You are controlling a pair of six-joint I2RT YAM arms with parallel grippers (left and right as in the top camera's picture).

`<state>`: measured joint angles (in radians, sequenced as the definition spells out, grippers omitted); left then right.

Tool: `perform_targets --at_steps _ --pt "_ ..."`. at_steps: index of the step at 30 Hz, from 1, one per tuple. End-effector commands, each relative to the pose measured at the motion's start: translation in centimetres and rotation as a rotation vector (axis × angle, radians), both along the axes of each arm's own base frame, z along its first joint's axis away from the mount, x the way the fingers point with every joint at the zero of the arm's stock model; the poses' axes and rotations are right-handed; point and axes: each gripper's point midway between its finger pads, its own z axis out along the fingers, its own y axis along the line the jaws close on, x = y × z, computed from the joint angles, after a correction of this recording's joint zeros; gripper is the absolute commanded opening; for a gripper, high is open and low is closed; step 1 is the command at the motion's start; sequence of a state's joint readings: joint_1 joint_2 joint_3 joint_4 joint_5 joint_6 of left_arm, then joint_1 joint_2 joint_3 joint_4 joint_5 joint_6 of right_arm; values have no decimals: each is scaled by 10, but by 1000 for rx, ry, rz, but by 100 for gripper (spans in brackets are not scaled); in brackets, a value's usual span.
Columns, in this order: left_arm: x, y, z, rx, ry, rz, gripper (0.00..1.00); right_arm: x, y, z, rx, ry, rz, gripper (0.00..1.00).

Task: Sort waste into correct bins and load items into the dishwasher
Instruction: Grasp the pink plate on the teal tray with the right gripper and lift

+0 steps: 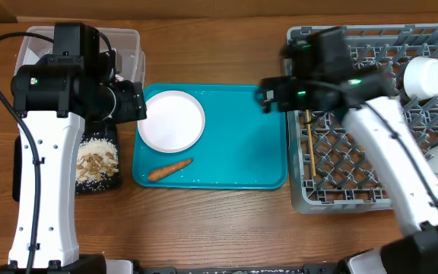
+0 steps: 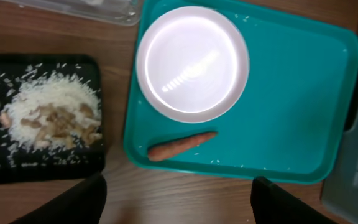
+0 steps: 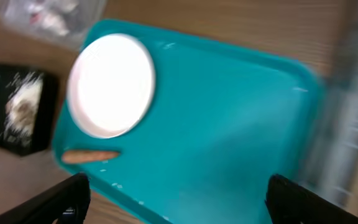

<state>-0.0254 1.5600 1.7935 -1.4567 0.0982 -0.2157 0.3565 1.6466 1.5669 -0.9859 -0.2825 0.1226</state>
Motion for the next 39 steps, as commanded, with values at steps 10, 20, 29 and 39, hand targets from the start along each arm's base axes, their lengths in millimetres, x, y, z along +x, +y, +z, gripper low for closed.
perform_targets --at_steps 10,20,29,39 --pt "-19 64 -4 73 65 262 81 12 116 -110 -59 74 47 90" --pt "-18 70 -3 62 57 283 82 13 149 -185 -82 127 9 71" --pt "-18 70 -3 62 58 283 82 15 133 -214 -185 142 -87 16" --pt "-18 71 -3 62 57 283 82 49 68 -164 -382 1 -284 4"
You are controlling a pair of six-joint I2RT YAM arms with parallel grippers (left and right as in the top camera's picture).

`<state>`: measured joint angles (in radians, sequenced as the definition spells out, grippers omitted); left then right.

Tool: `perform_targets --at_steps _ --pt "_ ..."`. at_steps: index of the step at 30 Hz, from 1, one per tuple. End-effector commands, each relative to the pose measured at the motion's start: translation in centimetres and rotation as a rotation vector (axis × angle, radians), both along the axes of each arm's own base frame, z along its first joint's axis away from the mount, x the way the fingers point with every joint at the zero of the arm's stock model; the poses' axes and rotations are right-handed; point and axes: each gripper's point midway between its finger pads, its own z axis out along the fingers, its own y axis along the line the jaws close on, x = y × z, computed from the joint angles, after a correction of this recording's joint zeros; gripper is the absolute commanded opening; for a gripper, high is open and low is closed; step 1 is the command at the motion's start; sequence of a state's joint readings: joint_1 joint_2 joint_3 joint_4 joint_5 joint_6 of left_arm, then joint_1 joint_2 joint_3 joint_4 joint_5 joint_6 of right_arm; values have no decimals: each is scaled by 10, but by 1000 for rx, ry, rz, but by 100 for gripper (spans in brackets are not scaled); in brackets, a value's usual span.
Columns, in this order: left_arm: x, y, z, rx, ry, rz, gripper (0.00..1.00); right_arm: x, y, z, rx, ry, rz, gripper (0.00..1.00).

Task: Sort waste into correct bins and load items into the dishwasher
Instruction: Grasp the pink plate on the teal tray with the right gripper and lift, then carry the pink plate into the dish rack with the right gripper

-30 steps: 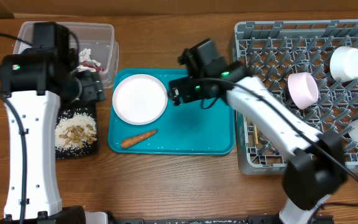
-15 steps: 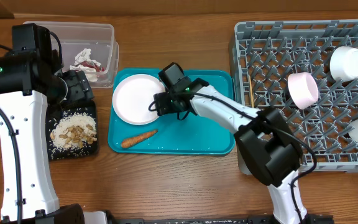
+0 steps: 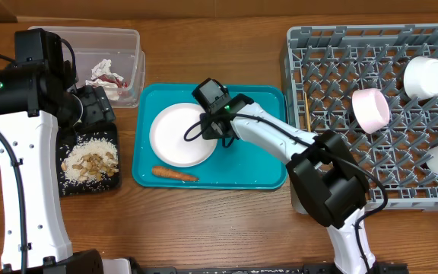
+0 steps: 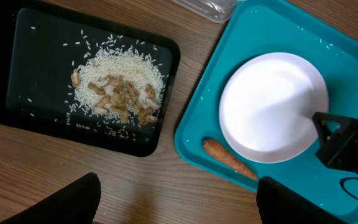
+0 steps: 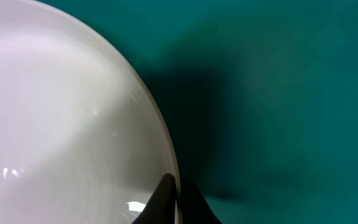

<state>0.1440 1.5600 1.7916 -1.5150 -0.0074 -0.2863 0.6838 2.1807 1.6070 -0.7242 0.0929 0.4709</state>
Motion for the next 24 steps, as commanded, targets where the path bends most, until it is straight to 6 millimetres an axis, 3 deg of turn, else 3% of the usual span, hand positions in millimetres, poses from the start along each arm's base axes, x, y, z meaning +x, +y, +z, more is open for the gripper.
perform_targets --at_steps 1,7,10,14,20,24 --pt "-1 -1 3 -10 -15 14 82 42 -49 53 -128 -181 -134 4" --pt "-1 0 3 -9 -16 14 82 69 -116 151 -190 -364 -304 4" --pt "0 0 3 -9 -19 14 82 73 -161 207 -225 -465 -355 4" --pt "3 0 4 -7 -30 14 83 67 -207 255 -317 -555 -374 4" --pt "6 1 5 -5 -46 14 84 45 -311 310 -700 -664 -624 4" --pt "7 1 6 -5 -50 14 84 26 -361 326 -907 -705 -837 4"
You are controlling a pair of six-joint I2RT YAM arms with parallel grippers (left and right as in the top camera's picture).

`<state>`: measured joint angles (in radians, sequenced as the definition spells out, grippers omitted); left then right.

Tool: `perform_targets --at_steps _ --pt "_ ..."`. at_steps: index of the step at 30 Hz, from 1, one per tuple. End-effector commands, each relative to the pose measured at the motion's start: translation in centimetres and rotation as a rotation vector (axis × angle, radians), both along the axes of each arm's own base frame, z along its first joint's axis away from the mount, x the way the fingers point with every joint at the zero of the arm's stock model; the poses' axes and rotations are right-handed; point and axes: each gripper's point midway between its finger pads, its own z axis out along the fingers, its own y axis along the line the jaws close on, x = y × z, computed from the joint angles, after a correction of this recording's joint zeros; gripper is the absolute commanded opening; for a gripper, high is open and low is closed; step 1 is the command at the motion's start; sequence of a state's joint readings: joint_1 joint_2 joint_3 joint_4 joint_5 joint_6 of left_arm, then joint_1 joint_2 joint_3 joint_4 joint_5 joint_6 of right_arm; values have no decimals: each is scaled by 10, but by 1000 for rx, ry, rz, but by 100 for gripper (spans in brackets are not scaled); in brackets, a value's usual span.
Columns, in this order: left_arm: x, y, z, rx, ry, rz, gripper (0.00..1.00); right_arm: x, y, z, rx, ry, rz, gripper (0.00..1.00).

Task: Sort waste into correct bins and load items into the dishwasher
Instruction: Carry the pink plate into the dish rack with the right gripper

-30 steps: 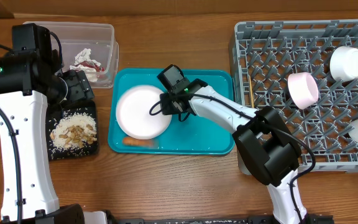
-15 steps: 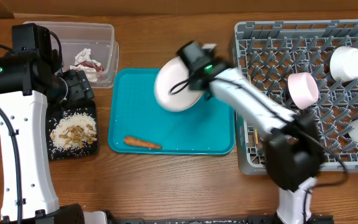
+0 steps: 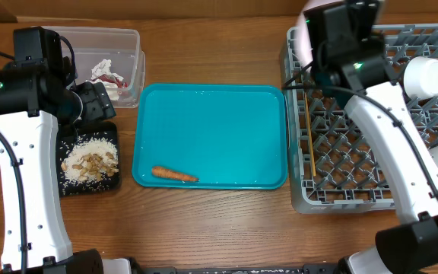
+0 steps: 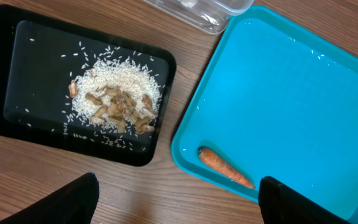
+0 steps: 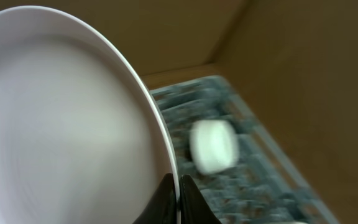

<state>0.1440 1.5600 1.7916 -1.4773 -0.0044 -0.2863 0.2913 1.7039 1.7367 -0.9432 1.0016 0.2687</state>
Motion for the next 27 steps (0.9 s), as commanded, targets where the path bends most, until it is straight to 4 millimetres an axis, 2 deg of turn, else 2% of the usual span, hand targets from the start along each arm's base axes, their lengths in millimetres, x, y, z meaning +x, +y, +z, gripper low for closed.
perform_targets --at_steps 1,5,8,12,19,23,27 --pt "-2 0 3 -8 -12 14 84 -22 -50 23 -206 -57 -249 4" --pt "-1 0 3 -8 -13 14 84 -23 -76 7 -230 -6 -313 4" --pt "-1 0 3 -7 -17 14 85 -19 -82 -8 -240 34 -325 4" --pt "0 0 3 -8 -18 14 85 -9 -77 -36 -207 88 -287 4" --pt "1 -4 3 -28 -23 7 85 -6 -70 -90 -158 185 -250 4" --pt "1 -4 4 -29 -25 6 85 -8 -61 -106 -141 199 -230 4" --pt "1 -4 4 -30 -25 6 84 -3 -41 -111 -135 189 -181 4"
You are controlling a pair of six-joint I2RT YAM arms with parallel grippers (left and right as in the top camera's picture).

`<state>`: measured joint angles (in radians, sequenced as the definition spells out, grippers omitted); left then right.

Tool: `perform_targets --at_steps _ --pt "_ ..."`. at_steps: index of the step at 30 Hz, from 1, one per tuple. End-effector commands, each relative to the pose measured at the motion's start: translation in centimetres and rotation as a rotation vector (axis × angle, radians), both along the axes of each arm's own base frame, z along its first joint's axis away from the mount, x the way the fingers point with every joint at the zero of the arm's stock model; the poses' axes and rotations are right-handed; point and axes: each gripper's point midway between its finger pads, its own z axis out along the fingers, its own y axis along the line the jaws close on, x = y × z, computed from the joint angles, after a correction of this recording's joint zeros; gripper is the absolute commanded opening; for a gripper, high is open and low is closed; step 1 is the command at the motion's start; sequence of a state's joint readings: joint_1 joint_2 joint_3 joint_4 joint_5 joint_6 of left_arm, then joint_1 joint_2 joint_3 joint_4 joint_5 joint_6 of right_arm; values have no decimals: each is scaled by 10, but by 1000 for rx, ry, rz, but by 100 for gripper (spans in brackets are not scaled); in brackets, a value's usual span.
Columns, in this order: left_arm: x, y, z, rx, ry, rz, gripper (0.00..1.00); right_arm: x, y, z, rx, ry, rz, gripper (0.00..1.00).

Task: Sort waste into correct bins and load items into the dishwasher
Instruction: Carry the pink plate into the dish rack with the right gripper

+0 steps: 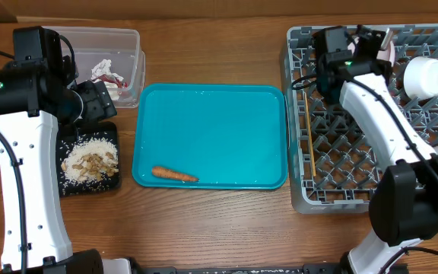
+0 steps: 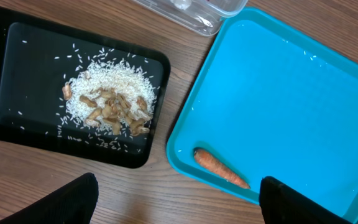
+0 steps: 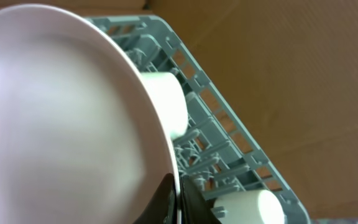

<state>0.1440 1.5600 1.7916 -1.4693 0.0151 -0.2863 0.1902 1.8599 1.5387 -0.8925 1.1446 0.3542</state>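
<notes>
My right gripper [image 3: 178, 186] is shut on the rim of the white plate [image 3: 61, 124]. It holds the plate on edge over the back of the grey dishwasher rack [image 1: 356, 175]. In the overhead view the plate [image 1: 386, 44] shows as a thin sliver beside the right gripper [image 1: 360, 46]. A carrot [image 1: 174, 174] lies at the front left of the teal tray [image 1: 219, 114]. My left gripper [image 2: 179, 208] hangs open, high above the table between the black tray of rice [image 2: 104, 106] and the carrot [image 2: 221, 168].
A clear bin [image 1: 109, 65] with crumpled waste stands at the back left. White cups [image 1: 424, 76] sit in the rack's right side. A thin stick [image 1: 309, 148] lies along the rack's left edge.
My right gripper has tipped the plate onto its edge and moved it a little right, farther in over the rack's back row. The left gripper has barely shifted.
The plate lay on the teal tray with my right gripper open above the tray's right side. Then the gripper was shut on the plate's rim on the tray. After that the tray held only the carrot, with the plate held over the rack's back left corner, now on edge.
</notes>
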Motion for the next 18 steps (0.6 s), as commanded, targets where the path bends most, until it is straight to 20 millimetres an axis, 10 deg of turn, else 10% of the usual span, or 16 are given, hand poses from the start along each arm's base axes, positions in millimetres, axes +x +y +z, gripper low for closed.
perform_targets --at_steps 1,7,11,18 --pt "-1 -1 3 -13 -14 12 85 3 21 -7 22 -10 45 4" --pt "-1 -1 3 -13 -14 12 86 9 63 -6 35 -27 142 5" --pt "-1 -1 3 -13 -14 12 86 5 86 -9 31 4 197 58" --pt "-1 -1 3 -13 -14 12 88 -6 105 -24 91 106 263 66"
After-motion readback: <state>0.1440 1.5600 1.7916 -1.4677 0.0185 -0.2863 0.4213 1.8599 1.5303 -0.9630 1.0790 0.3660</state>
